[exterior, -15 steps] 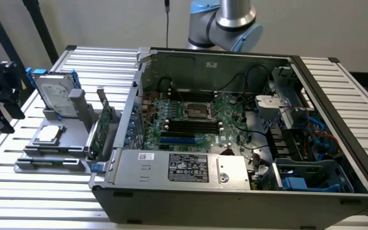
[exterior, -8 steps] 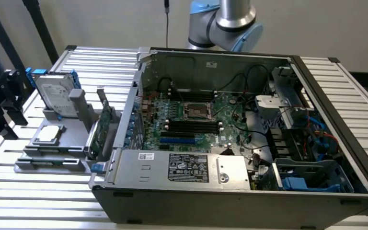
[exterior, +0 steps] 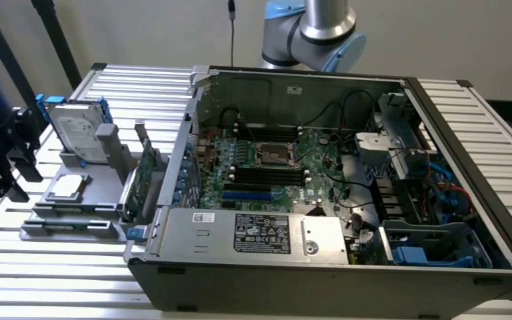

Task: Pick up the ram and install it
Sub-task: 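Pick up the ram and move it above insertion slot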

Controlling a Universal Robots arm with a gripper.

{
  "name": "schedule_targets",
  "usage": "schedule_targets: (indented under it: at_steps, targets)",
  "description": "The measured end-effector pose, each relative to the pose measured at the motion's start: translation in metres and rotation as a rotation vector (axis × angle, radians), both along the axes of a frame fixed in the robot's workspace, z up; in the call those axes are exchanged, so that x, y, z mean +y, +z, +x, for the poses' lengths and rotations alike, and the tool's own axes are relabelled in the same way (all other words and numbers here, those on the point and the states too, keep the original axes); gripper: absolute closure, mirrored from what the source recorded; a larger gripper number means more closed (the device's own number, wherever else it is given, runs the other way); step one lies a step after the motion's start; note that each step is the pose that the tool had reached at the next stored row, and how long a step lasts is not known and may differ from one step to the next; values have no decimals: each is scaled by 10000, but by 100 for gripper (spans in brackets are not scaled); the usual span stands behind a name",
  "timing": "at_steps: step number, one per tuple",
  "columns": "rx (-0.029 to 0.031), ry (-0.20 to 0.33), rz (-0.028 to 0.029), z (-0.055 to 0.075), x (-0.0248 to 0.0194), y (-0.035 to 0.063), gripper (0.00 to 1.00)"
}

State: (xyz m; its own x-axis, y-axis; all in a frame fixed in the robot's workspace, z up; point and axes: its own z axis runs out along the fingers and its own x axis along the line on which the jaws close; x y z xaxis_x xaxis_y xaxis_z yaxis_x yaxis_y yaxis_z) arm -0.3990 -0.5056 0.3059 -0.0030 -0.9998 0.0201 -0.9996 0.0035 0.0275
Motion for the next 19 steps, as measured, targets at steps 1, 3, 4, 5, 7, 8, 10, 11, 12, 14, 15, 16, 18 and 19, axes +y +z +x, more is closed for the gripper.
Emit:
schedule_targets:
  at_steps: [1,3,4,5,7,8,10,11,12,14,15,16,18,19]
  targets:
    - [1,0,-1,0,-2,-18,58]
    - [1,1,-1,1,-9,-54,58]
    - [1,2,-1,1,-17,-72,58]
    - [1,1,-1,0,-25,-90,58]
    - [0,0,0,1,-42,-128,58]
    - [0,0,1,0,-51,-145,58]
    - [1,-1,0,0,-66,-175,58]
    - [0,-1,0,0,-73,-194,58]
    - [2,-1,-1,0,-82,-211,58]
    - [0,-1,1,0,-95,-248,58]
    - [0,-2,1,0,-98,-266,58]
    - [0,-2,0,-1,-100,-284,58]
    - [1,-1,-1,0,-101,-320,58]
    - [2,-2,-1,0,-101,-339,58]
